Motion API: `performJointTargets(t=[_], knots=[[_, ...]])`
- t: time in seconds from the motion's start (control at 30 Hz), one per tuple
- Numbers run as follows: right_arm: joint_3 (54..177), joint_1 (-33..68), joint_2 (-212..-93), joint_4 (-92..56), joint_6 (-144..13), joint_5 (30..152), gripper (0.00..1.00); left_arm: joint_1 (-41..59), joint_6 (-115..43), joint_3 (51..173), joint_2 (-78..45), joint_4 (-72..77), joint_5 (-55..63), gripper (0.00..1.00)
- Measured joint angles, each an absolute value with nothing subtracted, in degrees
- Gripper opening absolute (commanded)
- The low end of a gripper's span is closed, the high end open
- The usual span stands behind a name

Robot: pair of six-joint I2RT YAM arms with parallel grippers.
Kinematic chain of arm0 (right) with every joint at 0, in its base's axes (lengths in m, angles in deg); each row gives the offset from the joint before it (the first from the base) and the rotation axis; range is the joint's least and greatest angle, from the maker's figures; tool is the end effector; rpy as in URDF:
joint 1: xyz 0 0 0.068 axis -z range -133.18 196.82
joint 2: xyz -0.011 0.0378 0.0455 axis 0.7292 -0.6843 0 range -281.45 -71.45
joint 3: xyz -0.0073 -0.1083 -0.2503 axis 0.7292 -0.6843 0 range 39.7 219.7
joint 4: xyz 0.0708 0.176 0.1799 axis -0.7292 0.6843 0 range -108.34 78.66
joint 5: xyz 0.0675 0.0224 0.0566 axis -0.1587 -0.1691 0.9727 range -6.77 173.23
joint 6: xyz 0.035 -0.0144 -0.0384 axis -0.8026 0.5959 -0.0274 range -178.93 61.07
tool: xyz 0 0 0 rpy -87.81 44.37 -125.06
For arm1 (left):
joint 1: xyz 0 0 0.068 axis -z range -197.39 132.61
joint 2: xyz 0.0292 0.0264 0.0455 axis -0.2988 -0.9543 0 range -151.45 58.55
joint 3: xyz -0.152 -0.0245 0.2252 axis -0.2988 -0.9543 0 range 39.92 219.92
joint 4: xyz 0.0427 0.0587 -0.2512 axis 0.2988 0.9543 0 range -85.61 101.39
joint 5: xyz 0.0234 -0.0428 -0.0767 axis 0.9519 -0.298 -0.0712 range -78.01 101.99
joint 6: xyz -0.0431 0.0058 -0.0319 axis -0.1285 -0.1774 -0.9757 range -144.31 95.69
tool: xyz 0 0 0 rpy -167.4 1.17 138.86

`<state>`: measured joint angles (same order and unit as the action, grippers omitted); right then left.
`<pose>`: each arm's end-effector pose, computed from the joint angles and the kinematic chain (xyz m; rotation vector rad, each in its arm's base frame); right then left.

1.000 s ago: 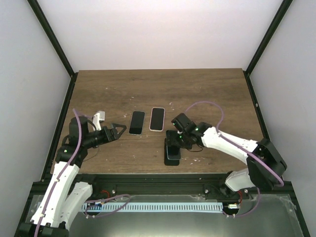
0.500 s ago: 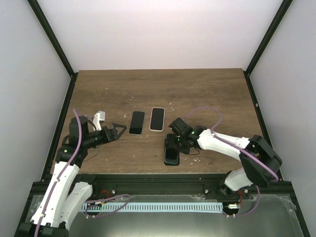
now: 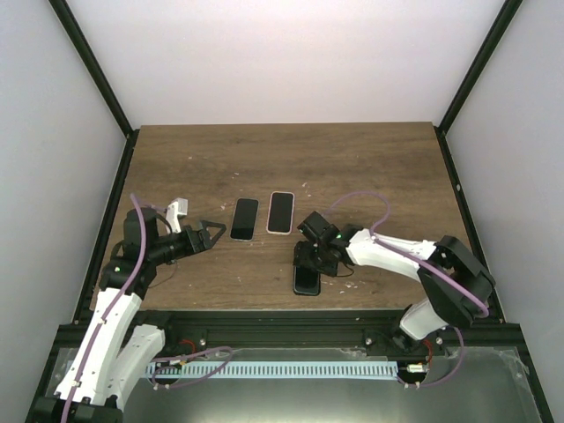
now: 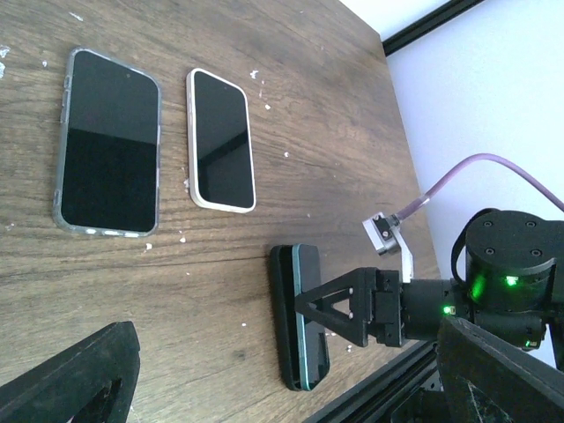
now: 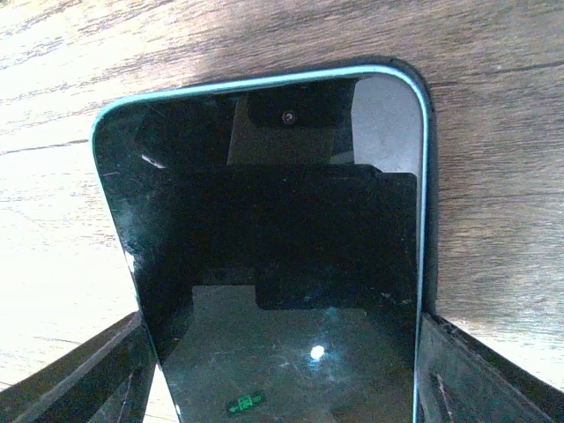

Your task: Put the phone into the phone case

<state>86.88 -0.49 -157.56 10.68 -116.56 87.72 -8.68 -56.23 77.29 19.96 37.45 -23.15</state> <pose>0.1821 0.2015 0.1682 0.2407 2.9135 0.5217 0.1404 -0.0422 0.2748 -0.0823 2.2389 -1.0616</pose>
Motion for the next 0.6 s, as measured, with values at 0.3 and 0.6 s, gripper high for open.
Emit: performJointTargets(t=[0.3, 0.6], knots=[[88.48, -1.01, -158.74, 12.49, -115.81, 86.87, 0.85, -8.68, -56.25, 77.29, 18.89, 37.41, -23.3, 0.92], [88.89, -0.99, -158.7, 13.01, -111.22, 85.14, 0.96, -8.54, -56.08, 77.29, 14.48, 37.03, -24.59, 0.87]])
